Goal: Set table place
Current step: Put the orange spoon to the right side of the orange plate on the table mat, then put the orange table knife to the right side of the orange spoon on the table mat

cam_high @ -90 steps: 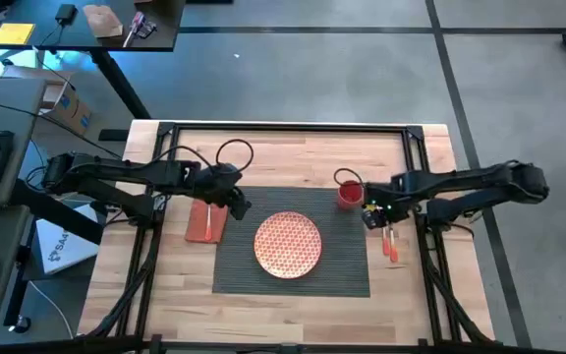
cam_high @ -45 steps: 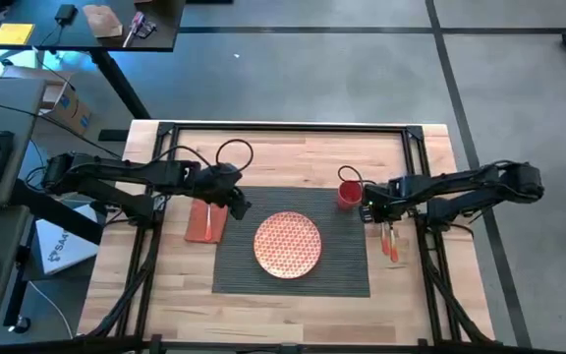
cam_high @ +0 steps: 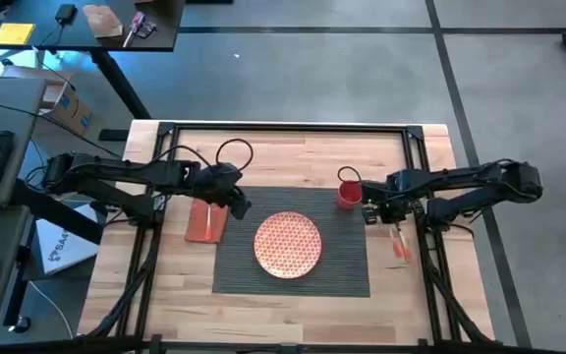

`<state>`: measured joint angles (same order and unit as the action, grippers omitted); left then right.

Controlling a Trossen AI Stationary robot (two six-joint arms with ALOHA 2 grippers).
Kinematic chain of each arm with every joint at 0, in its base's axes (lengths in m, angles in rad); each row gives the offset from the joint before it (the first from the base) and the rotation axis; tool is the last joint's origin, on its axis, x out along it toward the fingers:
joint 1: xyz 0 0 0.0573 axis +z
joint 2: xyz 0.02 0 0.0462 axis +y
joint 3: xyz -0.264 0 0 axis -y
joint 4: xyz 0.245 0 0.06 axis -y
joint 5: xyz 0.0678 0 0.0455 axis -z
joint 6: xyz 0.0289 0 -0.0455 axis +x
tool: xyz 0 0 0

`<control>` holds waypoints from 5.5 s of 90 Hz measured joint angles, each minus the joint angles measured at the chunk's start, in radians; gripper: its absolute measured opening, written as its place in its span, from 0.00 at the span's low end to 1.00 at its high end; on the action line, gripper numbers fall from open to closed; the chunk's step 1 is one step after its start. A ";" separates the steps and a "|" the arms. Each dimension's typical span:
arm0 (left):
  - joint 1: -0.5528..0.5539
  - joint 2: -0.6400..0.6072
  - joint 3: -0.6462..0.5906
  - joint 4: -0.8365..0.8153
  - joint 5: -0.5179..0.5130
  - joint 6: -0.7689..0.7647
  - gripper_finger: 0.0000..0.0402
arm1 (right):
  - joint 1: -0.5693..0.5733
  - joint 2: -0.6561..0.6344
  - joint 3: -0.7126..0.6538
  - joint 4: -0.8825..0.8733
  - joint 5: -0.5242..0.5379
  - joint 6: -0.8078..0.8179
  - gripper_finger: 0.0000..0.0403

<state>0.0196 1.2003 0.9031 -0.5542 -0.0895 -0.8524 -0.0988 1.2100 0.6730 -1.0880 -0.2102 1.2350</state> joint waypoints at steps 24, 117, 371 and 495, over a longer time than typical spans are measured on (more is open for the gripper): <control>0.000 0.000 0.000 0.009 0.035 0.000 0.38 | 0.262 0.002 0.107 0.226 -0.039 0.284 0.00; 0.000 0.000 0.000 0.074 0.291 0.105 0.38 | 0.282 0.602 0.403 0.491 0.313 0.469 0.01; 0.001 0.000 0.000 0.112 0.288 0.086 0.38 | 0.704 0.368 0.004 -0.047 0.030 0.687 0.00; 0.001 0.000 0.000 0.164 0.371 0.056 0.38 | 0.845 0.559 0.287 0.065 0.431 0.985 0.46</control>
<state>0.0204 1.2003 0.9028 -0.3897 0.2812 -0.7959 0.7461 1.7688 0.9596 -1.0235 0.2206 2.2203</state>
